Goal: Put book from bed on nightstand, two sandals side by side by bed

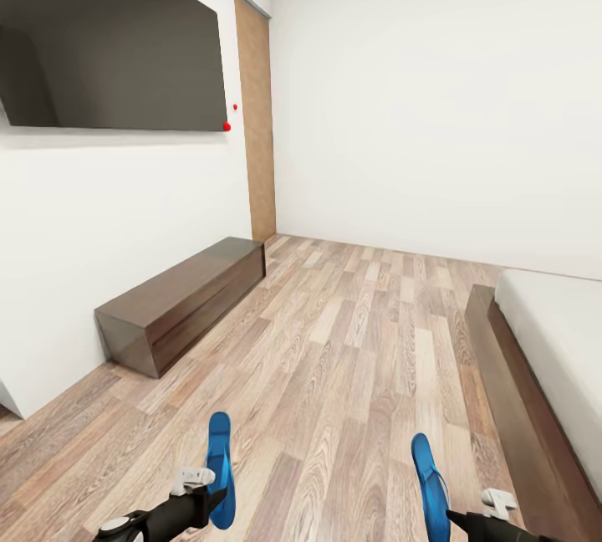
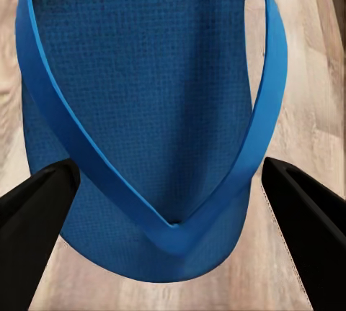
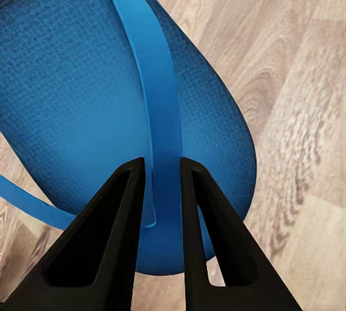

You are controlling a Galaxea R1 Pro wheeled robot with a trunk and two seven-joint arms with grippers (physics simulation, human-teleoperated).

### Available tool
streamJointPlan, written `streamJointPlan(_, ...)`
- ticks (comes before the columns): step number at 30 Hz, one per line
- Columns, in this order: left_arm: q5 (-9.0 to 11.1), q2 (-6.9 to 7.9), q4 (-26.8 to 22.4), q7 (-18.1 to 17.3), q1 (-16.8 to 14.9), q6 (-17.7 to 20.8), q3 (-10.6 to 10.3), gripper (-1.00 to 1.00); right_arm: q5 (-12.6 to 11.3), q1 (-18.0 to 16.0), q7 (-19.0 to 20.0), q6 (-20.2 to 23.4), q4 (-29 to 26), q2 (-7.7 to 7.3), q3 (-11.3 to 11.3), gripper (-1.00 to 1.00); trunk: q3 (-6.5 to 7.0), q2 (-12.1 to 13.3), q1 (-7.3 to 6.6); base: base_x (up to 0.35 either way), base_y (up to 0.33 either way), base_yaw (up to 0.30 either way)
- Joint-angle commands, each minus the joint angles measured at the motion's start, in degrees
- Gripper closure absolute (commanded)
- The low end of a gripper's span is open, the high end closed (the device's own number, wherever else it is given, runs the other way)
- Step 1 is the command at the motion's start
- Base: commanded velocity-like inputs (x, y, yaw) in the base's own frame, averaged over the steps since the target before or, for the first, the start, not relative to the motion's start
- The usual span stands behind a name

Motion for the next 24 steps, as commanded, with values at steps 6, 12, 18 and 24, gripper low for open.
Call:
streamJointPlan(6, -0.02, -0.46, 0.04, -0.25, -0.02, 0.31, 0.20, 1.00, -0.11, -0.04, 0.19, -0.27, 0.22, -0.01, -0.14, 1.00, 0.66, 1.59, -0.89, 0.000, 0.000, 0.000)
streamJointPlan(12, 0.23, -0.43, 0.06, -0.24, -0.03, 0.24, 0.33, 1.00, -0.40, -0.04, 0.16, -0.41, 0.24, -0.01, -0.14, 1.00, 0.66, 1.59, -0.89, 0.000, 0.000, 0.000)
streamJointPlan(18, 0.33, -0.44, 0.11, -0.24, -0.03, 0.24, 0.35, 1.00, -0.44, -0.04, 0.17, -0.42, 0.24, -0.01, -0.14, 1.00, 0.66, 1.59, -0.89, 0.000, 0.000, 0.000)
streamJointPlan(24, 0.42, -0.43, 0.11, -0.24, -0.01, 0.30, 0.36, 1.00, -0.45, -0.04, 0.19, -0.43, 0.24, -0.01, -0.14, 1.00, 0.66, 1.59, -0.89, 0.000, 0.000, 0.000)
